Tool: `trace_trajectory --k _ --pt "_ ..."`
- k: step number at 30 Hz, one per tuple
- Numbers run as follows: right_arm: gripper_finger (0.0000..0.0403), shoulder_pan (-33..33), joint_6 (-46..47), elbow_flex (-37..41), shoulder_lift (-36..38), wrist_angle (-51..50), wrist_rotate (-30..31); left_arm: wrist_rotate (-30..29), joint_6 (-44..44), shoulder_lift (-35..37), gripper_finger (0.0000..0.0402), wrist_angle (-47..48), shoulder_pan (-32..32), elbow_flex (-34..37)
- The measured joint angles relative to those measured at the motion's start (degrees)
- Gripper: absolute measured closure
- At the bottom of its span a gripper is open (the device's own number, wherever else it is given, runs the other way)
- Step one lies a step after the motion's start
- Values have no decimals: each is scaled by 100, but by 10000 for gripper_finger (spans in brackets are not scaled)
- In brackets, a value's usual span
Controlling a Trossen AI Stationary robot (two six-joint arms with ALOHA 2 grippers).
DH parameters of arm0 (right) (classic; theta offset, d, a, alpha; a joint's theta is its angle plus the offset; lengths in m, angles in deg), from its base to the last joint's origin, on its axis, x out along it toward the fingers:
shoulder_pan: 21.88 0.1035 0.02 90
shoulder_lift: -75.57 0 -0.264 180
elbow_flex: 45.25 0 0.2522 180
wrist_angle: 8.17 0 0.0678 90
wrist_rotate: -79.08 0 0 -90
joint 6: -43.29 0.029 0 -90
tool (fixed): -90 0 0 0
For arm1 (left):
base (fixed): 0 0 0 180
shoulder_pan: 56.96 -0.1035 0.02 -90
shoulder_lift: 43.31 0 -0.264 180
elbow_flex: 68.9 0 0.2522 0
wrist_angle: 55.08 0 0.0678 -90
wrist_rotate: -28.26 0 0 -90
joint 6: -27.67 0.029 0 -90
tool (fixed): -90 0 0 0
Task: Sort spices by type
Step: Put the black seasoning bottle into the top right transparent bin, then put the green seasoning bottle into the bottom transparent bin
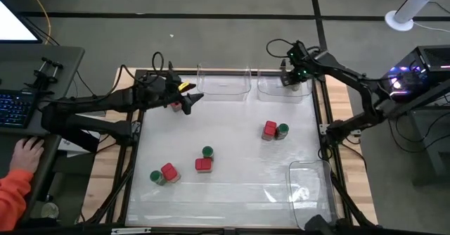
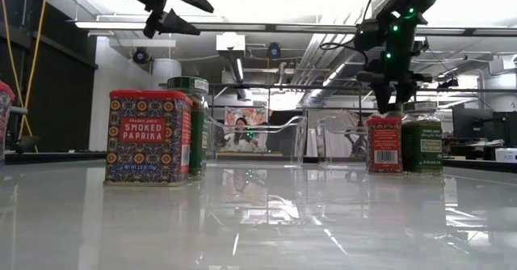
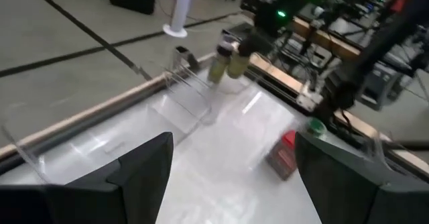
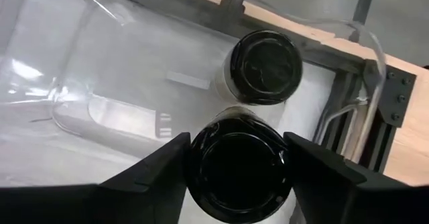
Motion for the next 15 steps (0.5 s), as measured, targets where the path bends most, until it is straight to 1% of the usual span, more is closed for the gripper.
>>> trace_trajectory --k 4,11,15 --pt "154 0 0 0 -96 76 15 151 -4 0 106 174 0 0" --pt "149 0 -161 0 -78 88 11 306 -30 0 106 329 0 0" --pt "148 0 -302 -52 73 53 15 317 140 0 106 316 0 0"
